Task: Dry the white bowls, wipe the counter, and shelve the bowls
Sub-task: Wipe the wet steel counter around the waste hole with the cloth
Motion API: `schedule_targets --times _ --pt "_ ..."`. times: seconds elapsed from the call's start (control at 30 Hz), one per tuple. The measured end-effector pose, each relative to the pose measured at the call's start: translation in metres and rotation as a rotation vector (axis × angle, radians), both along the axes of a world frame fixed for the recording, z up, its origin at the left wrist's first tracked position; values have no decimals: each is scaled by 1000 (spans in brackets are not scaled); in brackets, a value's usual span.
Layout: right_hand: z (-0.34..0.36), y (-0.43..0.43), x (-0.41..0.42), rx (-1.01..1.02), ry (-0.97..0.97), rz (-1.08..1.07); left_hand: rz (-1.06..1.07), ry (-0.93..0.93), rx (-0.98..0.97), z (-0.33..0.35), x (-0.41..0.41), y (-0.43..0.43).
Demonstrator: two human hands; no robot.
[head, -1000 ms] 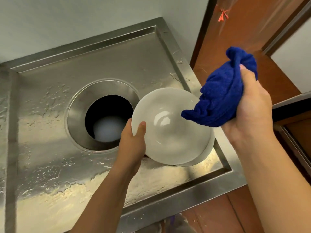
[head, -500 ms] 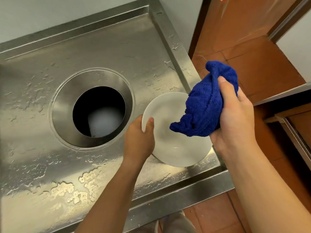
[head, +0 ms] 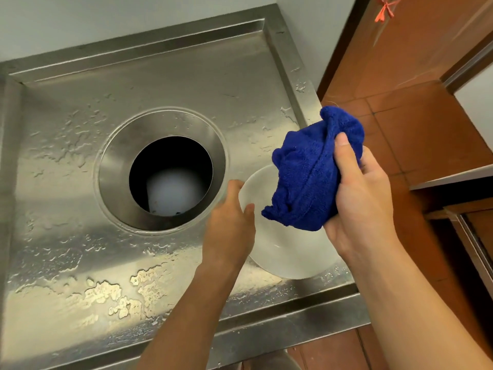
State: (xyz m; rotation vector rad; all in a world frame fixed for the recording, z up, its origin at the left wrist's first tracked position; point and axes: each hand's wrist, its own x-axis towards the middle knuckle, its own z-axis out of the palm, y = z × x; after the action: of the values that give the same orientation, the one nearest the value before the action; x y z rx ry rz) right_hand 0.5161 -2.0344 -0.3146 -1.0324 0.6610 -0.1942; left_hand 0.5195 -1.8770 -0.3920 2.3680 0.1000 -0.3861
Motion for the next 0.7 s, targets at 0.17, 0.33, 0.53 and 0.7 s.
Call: schedule_targets --times 0.17,0.33,0.53,0.7 --pt "13 17 6 -42 -17 63 -47 15 30 8 0 10" --pt "41 57 12 -20 -87 212 299 -79 -536 71 7 59" --pt "52 124 10 -34 -146 411 332 -192 -683 116 0 128" --pt "21 175 -13 -335 -88 431 414 -234 -660 100 -4 198"
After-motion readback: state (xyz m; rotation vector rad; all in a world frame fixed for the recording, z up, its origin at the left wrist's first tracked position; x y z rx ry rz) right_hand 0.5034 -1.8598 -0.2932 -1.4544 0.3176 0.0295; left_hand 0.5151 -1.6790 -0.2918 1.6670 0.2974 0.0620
